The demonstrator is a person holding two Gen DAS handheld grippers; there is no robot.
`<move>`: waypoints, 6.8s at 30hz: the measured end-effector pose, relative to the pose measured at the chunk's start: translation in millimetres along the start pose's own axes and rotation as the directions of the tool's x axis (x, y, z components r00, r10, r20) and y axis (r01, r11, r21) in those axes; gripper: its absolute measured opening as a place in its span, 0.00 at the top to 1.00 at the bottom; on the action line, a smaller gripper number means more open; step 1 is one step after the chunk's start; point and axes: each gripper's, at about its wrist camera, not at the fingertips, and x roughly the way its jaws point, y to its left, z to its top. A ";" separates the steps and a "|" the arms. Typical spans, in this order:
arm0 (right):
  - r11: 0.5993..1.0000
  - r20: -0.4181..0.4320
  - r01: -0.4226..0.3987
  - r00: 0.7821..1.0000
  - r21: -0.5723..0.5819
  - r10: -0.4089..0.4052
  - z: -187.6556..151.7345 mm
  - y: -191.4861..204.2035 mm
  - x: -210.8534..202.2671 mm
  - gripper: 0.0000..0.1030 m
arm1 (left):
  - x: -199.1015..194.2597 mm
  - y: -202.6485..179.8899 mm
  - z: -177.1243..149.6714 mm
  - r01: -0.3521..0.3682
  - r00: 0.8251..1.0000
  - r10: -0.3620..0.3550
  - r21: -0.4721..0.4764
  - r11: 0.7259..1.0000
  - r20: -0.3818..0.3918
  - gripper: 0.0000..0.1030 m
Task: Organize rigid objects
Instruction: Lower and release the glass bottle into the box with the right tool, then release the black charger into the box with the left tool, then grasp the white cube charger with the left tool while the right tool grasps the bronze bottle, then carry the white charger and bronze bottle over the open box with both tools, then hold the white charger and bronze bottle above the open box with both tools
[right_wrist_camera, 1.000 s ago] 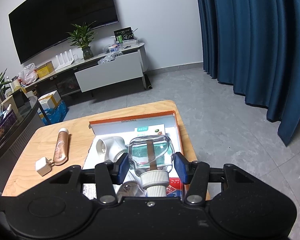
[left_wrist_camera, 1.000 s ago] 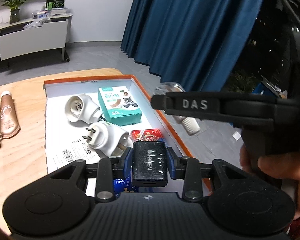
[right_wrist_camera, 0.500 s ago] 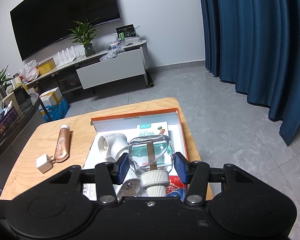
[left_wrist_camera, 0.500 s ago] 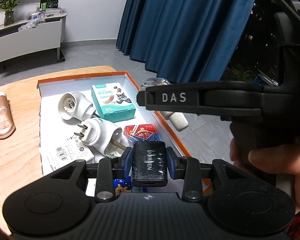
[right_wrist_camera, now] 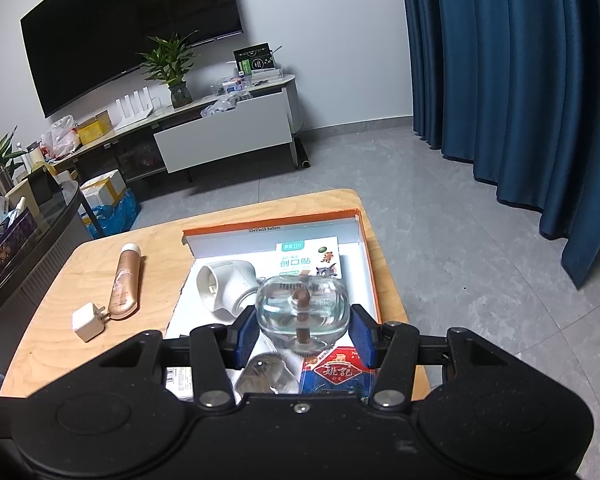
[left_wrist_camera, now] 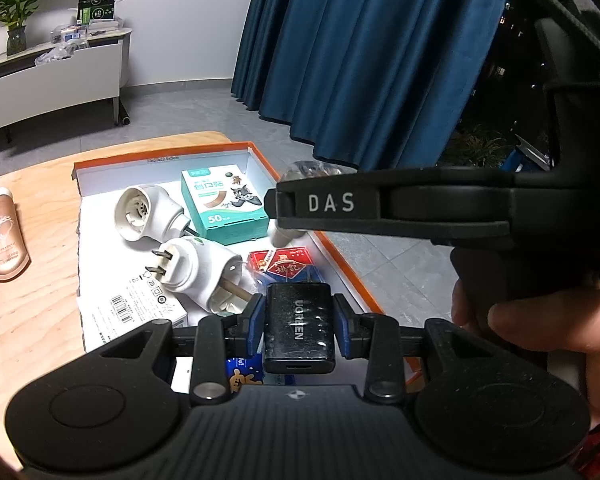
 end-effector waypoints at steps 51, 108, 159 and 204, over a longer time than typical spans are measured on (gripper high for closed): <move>0.998 0.076 0.046 0.996 0.044 -0.049 1.8 -14.3 -7.3 0.39 | 7.6 -2.5 -0.9 0.009 1.000 -0.009 -0.008 1.000 -0.013 0.65; 0.977 -0.030 -0.119 0.993 -0.175 0.116 -7.3 94.0 23.2 0.23 | -40.5 185.4 -27.2 -0.468 0.869 0.495 -0.358 0.808 -0.019 0.11; 0.942 -0.161 -0.139 0.983 -0.307 0.092 24.5 255.9 235.9 0.56 | -59.0 269.8 -22.2 -0.383 0.874 0.446 -0.294 0.876 0.191 0.59; 0.999 0.190 -0.042 0.981 -0.005 0.042 -17.6 -2.7 -86.9 0.57 | -60.7 71.0 -3.9 -0.218 0.933 0.252 -0.155 0.964 0.258 0.59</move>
